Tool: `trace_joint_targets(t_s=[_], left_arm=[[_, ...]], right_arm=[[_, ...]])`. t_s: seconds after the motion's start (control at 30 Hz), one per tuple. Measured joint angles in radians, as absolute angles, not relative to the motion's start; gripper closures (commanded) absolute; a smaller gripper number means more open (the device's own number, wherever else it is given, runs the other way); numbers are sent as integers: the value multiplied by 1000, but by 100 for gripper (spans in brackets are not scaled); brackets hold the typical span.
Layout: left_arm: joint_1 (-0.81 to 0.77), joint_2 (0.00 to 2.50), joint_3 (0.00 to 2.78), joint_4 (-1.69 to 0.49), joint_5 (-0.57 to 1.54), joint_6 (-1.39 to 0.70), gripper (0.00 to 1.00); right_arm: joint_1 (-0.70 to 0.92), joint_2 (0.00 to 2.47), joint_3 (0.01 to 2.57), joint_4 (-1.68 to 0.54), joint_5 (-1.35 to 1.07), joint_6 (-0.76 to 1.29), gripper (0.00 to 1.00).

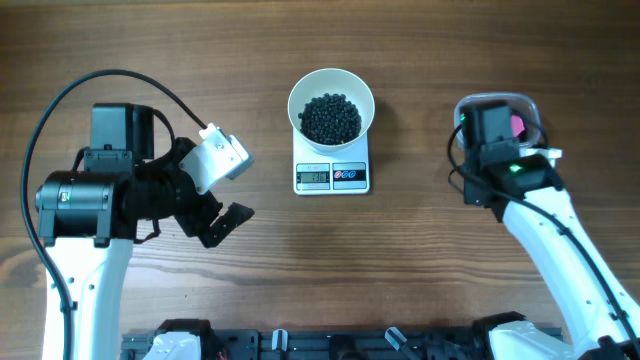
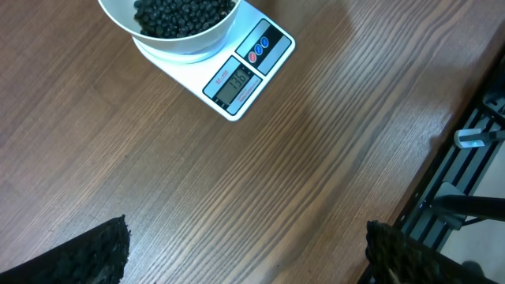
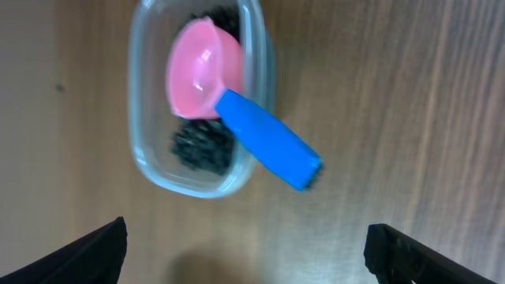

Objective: Scoop item into bowl and weigh 150g on scale
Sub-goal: 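Release the scoop in the tub and pull the right gripper back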

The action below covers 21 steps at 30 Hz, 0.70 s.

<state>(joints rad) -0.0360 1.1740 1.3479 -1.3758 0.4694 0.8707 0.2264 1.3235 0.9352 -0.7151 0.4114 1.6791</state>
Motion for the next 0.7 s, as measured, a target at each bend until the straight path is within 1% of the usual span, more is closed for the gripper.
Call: trace_joint_targets(t_s=[0.13, 0.23, 0.37, 0.47, 0.57, 0.7], left_arm=[[-36, 1174, 1348, -1376, 469, 871, 0], [-36, 1174, 1348, -1376, 469, 871, 0], [-36, 1174, 1348, -1375, 469, 871, 0], [-36, 1174, 1348, -1376, 469, 871, 0], [-36, 1174, 1348, -1376, 469, 871, 0], [-36, 1174, 1348, -1376, 469, 871, 0]], right_arm=[[305, 1324, 876, -697, 428, 1660, 0], [352, 1324, 804, -631, 435, 1651, 2], [357, 1321, 655, -387, 448, 1652, 5], [358, 1321, 561, -271, 451, 1652, 6], [358, 1321, 495, -219, 454, 1658, 7], [358, 1318, 481, -183, 480, 1664, 9]])
